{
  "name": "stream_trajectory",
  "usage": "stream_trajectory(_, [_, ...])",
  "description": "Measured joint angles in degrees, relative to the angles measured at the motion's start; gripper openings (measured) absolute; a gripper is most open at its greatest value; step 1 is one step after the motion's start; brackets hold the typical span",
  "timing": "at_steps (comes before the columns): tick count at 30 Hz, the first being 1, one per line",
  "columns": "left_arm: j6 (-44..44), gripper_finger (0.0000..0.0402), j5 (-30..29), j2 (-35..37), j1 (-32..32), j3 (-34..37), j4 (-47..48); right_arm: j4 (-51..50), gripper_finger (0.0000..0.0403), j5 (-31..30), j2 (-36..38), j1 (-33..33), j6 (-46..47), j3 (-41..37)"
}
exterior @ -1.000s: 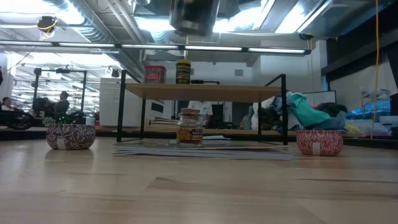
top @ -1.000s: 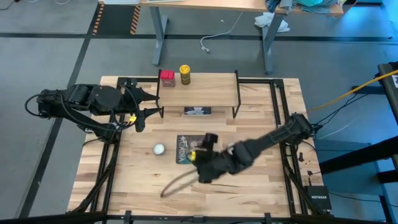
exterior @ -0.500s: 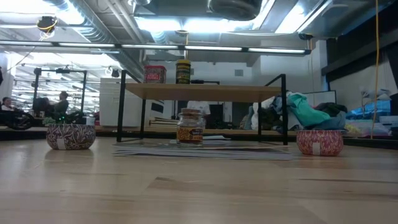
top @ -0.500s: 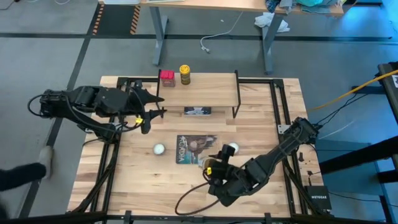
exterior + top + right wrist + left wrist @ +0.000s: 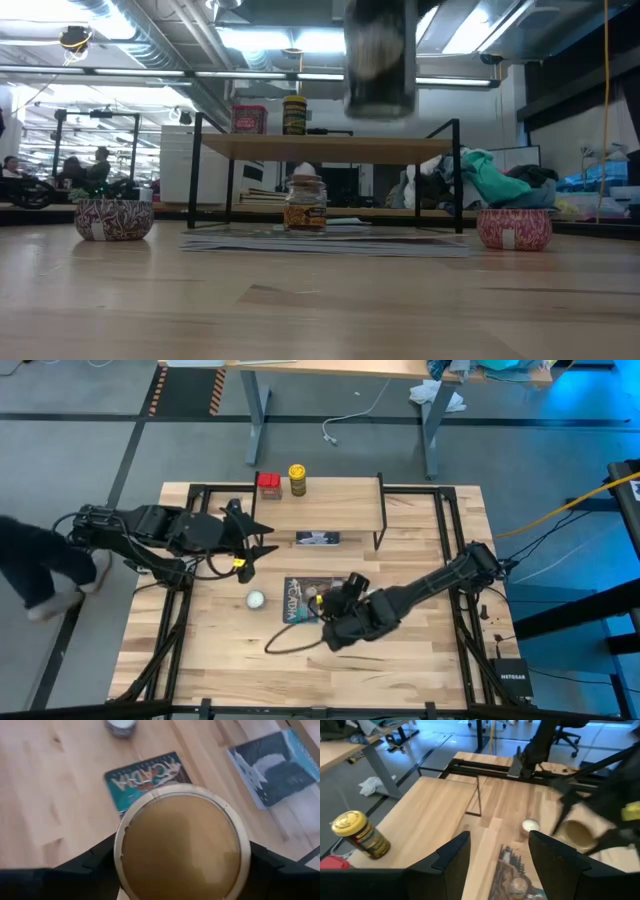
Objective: Shelf spices
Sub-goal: Remove the brown seasoning bottle from the shelf
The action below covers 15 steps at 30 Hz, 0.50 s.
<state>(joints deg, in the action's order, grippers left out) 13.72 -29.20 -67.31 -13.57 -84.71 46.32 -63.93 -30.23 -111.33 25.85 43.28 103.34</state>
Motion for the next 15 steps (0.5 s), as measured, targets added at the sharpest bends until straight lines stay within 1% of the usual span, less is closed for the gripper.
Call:
stream_trajectory(2, [0.44,0.0196,-0.13,0.18,-1.12,0.00,-0.48,1.78,0.0282,0.15,-0.04,-0.74,0.00,-2.49])
stream_trajectory(7, [0.90,0.0196,-2.59,0.97,-3.37,0.00,-0.95,7.33,0.0282,0.30,-0.04,-1.54,-0.05,-8.99])
stream_trajectory(11, [1.46,0.0196,-3.50,1.27,-4.54,0.00,-0.76,10.15,0.0282,0.46,0.06,-1.45,-0.43,-12.20])
stream_trajectory(15, [2.29,0.0196,-4.86,1.55,-5.46,0.00,-0.76,12.93,0.0282,2.43,0.17,-1.51,-0.91,-15.31])
